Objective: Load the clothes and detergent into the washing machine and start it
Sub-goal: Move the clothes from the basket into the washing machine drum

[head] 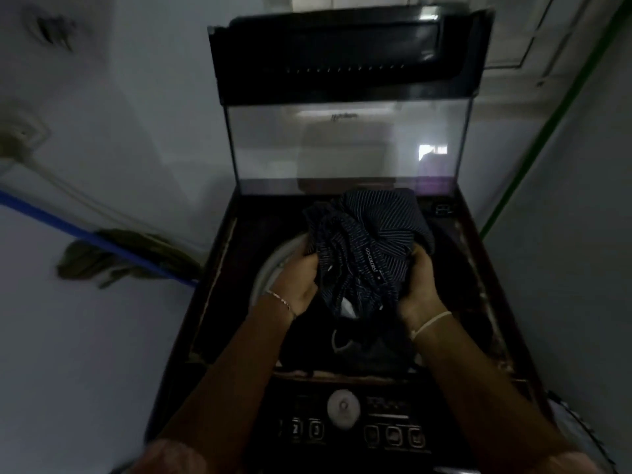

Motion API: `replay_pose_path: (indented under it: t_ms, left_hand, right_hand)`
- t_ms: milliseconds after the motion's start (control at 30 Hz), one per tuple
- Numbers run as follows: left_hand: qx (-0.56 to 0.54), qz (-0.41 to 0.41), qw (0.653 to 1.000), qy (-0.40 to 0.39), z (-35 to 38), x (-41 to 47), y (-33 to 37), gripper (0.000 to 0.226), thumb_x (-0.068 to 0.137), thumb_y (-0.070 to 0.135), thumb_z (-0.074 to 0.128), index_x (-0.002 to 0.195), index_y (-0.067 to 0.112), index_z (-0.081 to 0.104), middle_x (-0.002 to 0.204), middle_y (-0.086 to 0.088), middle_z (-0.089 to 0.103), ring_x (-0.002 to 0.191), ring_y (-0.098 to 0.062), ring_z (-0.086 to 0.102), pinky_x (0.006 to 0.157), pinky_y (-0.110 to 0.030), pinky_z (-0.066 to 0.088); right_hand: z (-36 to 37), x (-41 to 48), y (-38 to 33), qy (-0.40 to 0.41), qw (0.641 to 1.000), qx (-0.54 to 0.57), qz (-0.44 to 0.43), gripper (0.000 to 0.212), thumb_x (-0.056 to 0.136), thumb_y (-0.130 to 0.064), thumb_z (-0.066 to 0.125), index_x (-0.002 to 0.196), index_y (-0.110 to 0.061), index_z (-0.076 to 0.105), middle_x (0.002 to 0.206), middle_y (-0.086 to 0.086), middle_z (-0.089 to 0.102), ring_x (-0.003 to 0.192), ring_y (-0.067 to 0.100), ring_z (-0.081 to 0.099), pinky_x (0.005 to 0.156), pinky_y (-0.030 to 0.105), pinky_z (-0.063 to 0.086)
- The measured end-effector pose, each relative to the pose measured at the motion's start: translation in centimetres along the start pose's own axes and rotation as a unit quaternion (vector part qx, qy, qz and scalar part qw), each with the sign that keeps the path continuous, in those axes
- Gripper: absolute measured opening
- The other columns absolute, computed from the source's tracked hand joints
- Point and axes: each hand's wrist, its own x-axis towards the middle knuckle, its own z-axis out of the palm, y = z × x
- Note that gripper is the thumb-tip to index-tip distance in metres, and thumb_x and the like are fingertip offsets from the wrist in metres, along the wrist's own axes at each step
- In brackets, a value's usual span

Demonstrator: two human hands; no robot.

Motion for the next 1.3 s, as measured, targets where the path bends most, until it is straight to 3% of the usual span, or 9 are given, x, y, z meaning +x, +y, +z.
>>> replay_pose_path:
  t_ms: [133, 233, 400, 500, 700, 867, 933, 1167, 1300]
  left_hand:
    - [0.136, -0.006, 0.991, 0.007, -4.1, 3.0, -1.9, 0.029, 0.081, -0.017, 0.05, 0.102, -0.002, 0.063, 0.077, -0.004, 0.066, 0.067, -0.013, 0.064, 0.056, -0.023, 0.049]
    - [0.218, -0.074, 0.973, 0.021, -5.8, 5.2, -4.2, 0.037, 0.084, -0.015, 0.052, 0.115, 0.004, 0.058, 0.102, -0.01, 0.066, 0.091, -0.026, 0.064, 0.078, -0.033, 0.055]
    - [0.349, -0.157, 0.923, -0.036, -7.5, 8.5, -9.0, 0.073, 0.087, 0.009, 0.062, 0.149, 0.007, 0.024, 0.148, -0.01, 0.037, 0.132, -0.027, 0.041, 0.113, -0.037, 0.033]
    - [0.394, -0.168, 0.9, -0.082, -8.1, 9.5, -11.6, 0.092, 0.071, 0.043, 0.07, 0.147, 0.008, 0.031, 0.147, -0.01, 0.039, 0.134, -0.027, 0.039, 0.117, -0.043, 0.027]
    - [0.454, -0.229, 0.85, -0.138, -8.2, 8.6, -11.3, 0.041, 0.093, 0.019, 0.056, 0.131, 0.002, 0.053, 0.133, -0.019, 0.054, 0.126, -0.032, 0.049, 0.11, -0.038, 0.035]
    - [0.403, -0.218, 0.878, -0.139, -7.0, 8.3, -11.2, 0.032, 0.093, 0.0, 0.049, 0.124, -0.005, 0.057, 0.118, -0.017, 0.06, 0.089, -0.019, 0.056, 0.07, -0.023, 0.047]
    - [0.379, -0.226, 0.888, -0.131, -7.0, 8.4, -11.6, 0.03, 0.092, -0.001, 0.05, 0.121, -0.005, 0.059, 0.114, -0.024, 0.062, 0.08, -0.02, 0.058, 0.073, -0.026, 0.049]
    - [0.285, -0.251, 0.922, -0.08, -6.8, 8.4, -11.4, 0.018, 0.093, -0.005, 0.047, 0.097, 0.001, 0.063, 0.075, -0.003, 0.062, 0.063, -0.011, 0.06, 0.059, -0.018, 0.051]
    - [0.231, -0.226, 0.945, -0.05, -5.2, 7.7, -9.6, 0.022, 0.095, -0.005, 0.041, 0.096, 0.01, 0.058, 0.071, 0.002, 0.065, 0.066, -0.012, 0.06, 0.058, -0.019, 0.05]
  right_hand:
    - [-1.1, 2.7, 1.1, 0.083, 0.993, -0.086, 0.016, 0.043, 0.094, -0.034, 0.041, 0.123, -0.009, 0.062, 0.12, 0.015, 0.064, 0.1, 0.03, 0.062, 0.086, 0.039, 0.05]
    - [-1.9, 4.7, 1.3, 0.156, 0.966, -0.204, 0.019, 0.045, 0.094, -0.035, 0.042, 0.126, -0.007, 0.059, 0.128, 0.022, 0.058, 0.096, 0.031, 0.06, 0.088, 0.041, 0.048]
    - [-3.8, 7.9, 1.1, 0.2, 0.924, -0.321, 0.063, 0.026, 0.099, -0.025, 0.038, 0.102, -0.012, 0.061, 0.092, 0.008, 0.063, 0.079, 0.024, 0.057, 0.069, 0.03, 0.045]
    - [-4.7, 8.9, 1.0, 0.189, 0.895, -0.402, 0.046, 0.036, 0.102, -0.018, 0.032, 0.131, -0.006, 0.049, 0.117, 0.009, 0.055, 0.097, 0.028, 0.056, 0.079, 0.03, 0.048]
    - [-6.5, 9.8, 1.7, 0.106, 0.651, -0.747, 0.084, 0.038, 0.101, -0.012, 0.036, 0.134, 0.003, 0.047, 0.141, 0.023, 0.045, 0.129, 0.036, 0.043, 0.103, 0.034, 0.031]
    - [-8.1, 10.2, 3.3, 0.02, 0.554, -0.82, 0.142, 0.038, 0.099, -0.016, 0.046, 0.131, 0.003, 0.051, 0.137, 0.026, 0.048, 0.126, 0.037, 0.047, 0.103, 0.038, 0.035]
    - [-8.5, 10.1, 3.5, 0.009, 0.516, -0.841, 0.164, 0.044, 0.099, -0.021, 0.047, 0.139, -0.004, 0.044, 0.144, 0.021, 0.043, 0.131, 0.035, 0.042, 0.108, 0.039, 0.032]
    - [-9.1, 10.4, 3.4, 0.001, 0.505, -0.852, 0.137, 0.043, 0.096, -0.022, 0.052, 0.135, -0.004, 0.049, 0.139, 0.021, 0.048, 0.127, 0.035, 0.047, 0.104, 0.039, 0.037]
    - [-8.3, 10.1, 2.2, 0.001, 0.611, -0.789, 0.063, 0.034, 0.094, -0.016, 0.054, 0.124, 0.0, 0.059, 0.129, 0.022, 0.057, 0.122, 0.033, 0.052, 0.099, 0.032, 0.039]
